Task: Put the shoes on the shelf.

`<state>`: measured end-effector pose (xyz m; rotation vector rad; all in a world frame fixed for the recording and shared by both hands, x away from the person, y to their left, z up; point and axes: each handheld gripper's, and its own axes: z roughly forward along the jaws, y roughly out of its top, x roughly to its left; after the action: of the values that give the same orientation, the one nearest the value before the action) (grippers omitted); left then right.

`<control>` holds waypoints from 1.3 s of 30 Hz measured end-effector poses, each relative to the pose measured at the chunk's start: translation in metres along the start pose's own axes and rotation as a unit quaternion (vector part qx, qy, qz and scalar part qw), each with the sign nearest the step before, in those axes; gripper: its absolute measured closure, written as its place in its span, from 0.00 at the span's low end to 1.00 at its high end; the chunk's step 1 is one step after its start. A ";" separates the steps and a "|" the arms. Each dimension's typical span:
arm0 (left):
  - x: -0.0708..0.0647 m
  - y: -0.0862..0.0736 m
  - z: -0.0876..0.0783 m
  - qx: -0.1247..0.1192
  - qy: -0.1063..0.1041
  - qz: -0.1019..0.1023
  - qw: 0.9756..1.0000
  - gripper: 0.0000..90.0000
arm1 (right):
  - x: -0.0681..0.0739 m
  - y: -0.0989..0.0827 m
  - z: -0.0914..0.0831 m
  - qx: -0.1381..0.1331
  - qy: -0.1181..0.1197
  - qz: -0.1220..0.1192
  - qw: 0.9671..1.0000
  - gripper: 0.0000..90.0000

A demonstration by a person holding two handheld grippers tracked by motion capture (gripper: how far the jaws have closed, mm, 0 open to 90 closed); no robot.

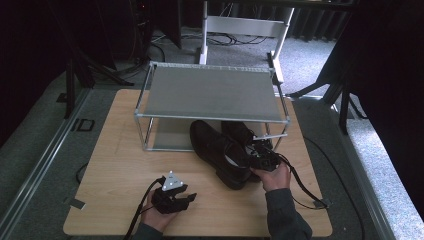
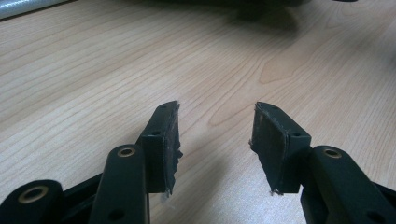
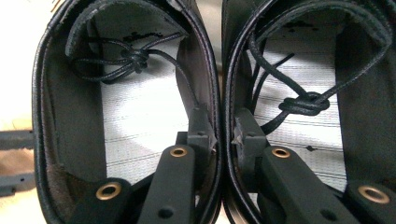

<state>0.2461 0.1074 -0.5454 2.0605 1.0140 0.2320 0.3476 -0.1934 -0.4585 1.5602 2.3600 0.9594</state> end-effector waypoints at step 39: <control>0.009 0.026 0.004 -0.028 0.028 0.006 0.999 0.56 | 0.011 0.025 0.031 -0.042 -0.026 0.063 0.997 0.89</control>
<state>0.2692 0.1026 -0.5303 2.0198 1.0178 0.3215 0.3756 -0.1642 -0.4655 1.6964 2.1793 1.0167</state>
